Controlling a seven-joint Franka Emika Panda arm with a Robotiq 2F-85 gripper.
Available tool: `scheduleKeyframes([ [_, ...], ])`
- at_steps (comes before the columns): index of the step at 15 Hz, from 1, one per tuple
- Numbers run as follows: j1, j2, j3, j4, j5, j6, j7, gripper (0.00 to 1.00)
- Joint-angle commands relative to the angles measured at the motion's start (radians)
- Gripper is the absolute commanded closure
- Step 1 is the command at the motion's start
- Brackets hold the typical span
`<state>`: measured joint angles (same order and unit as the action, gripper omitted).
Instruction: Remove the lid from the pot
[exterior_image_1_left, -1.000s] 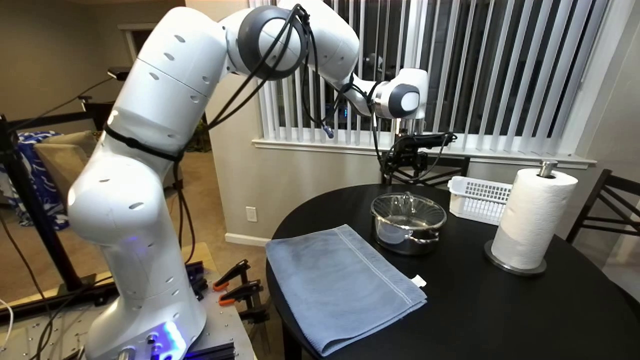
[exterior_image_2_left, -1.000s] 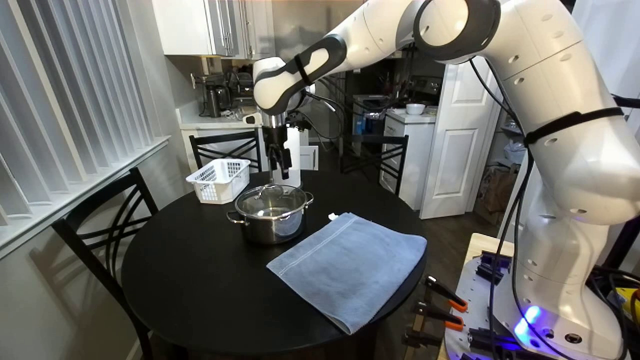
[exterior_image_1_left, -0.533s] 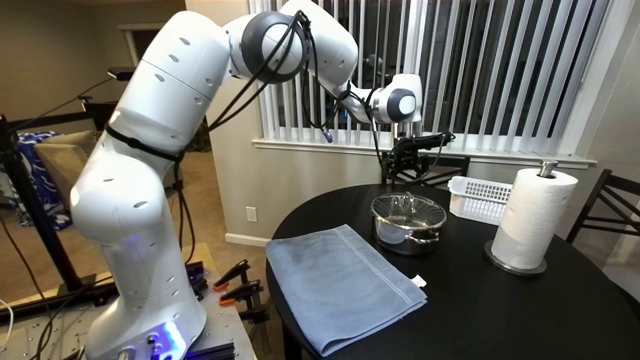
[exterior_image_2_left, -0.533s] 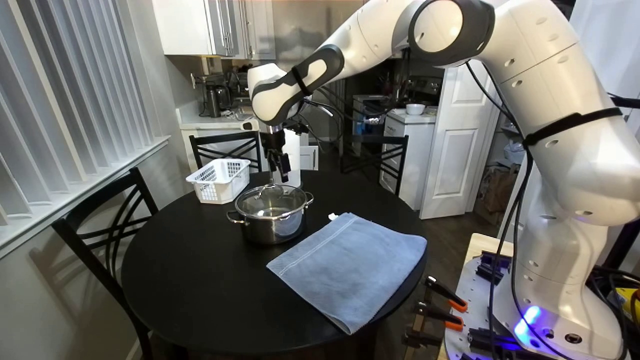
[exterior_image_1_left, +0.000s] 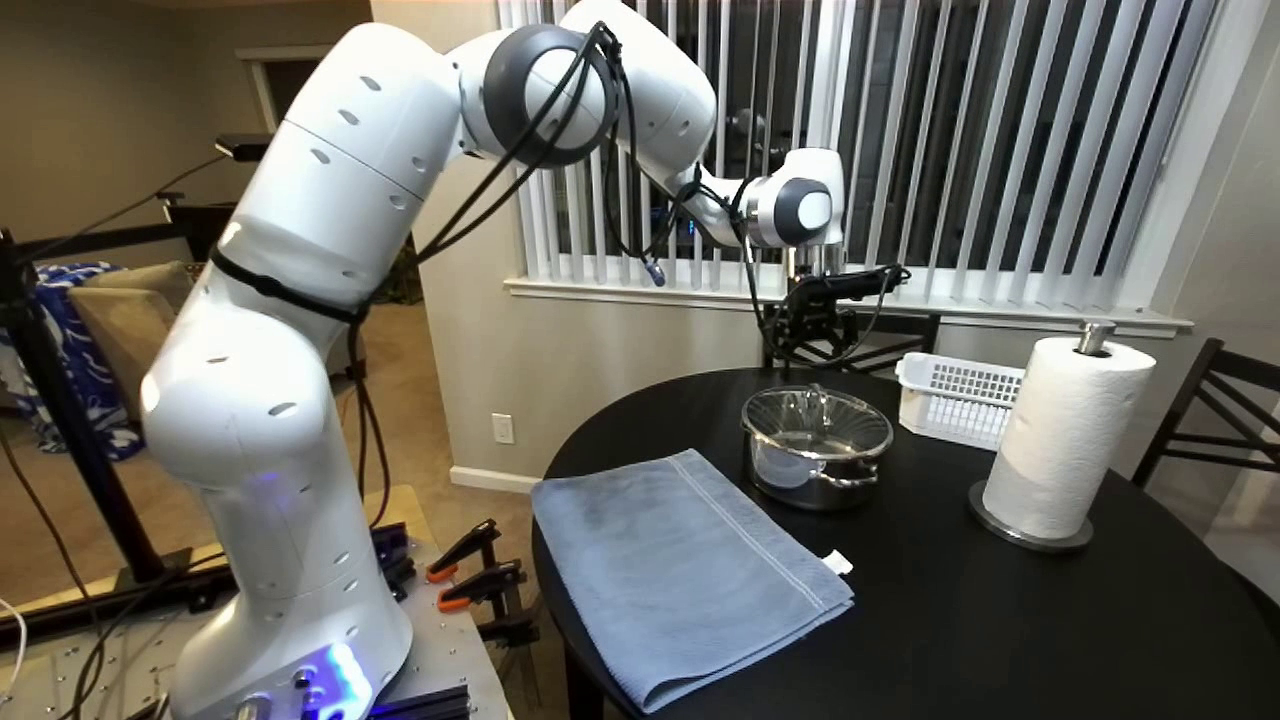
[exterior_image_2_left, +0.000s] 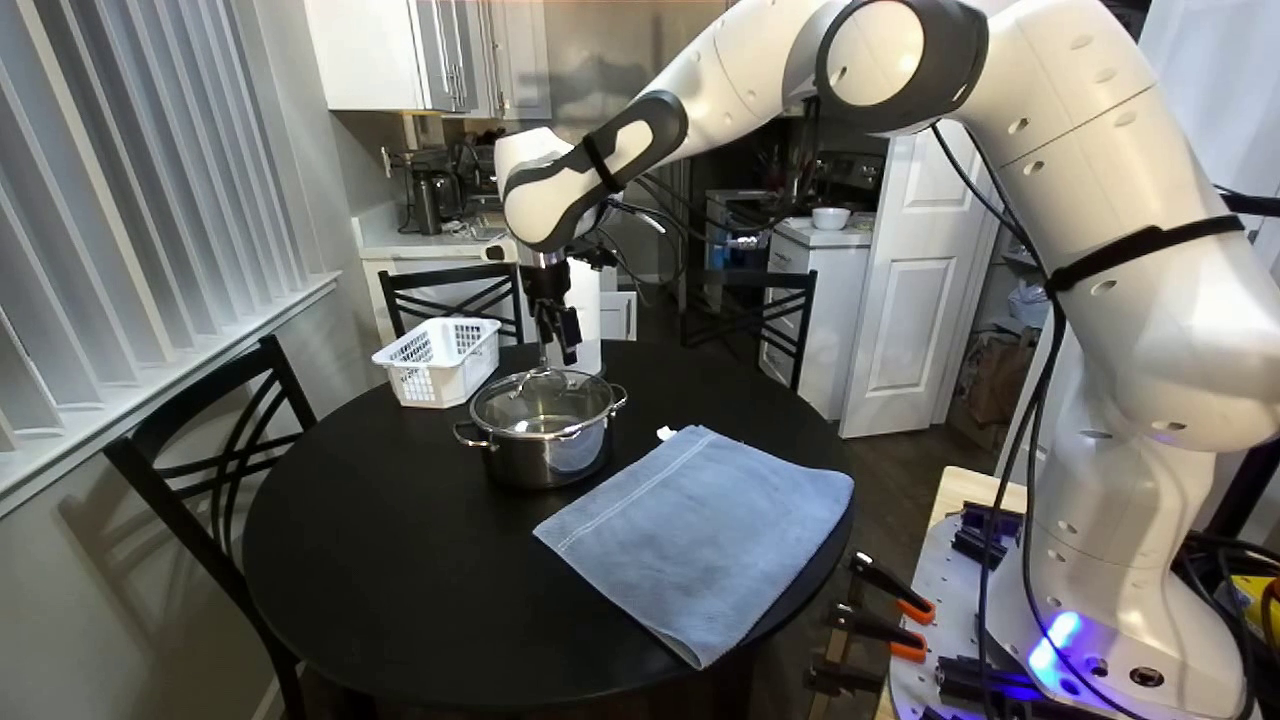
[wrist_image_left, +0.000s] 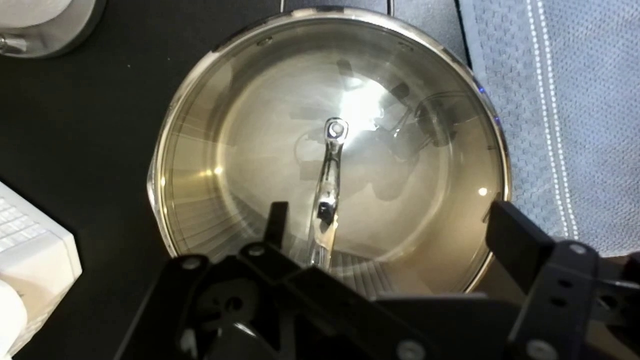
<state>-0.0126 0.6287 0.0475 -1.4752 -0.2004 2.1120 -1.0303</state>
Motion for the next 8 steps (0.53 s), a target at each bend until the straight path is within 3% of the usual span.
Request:
scheduleKeyframes([
  [1,-0.017,0.055,0.029,0.05,0.011,-0.015,-0.06,0.0],
  [8,-0.016,0.162,0.051,0.126,-0.01,0.049,-0.258,0.0],
])
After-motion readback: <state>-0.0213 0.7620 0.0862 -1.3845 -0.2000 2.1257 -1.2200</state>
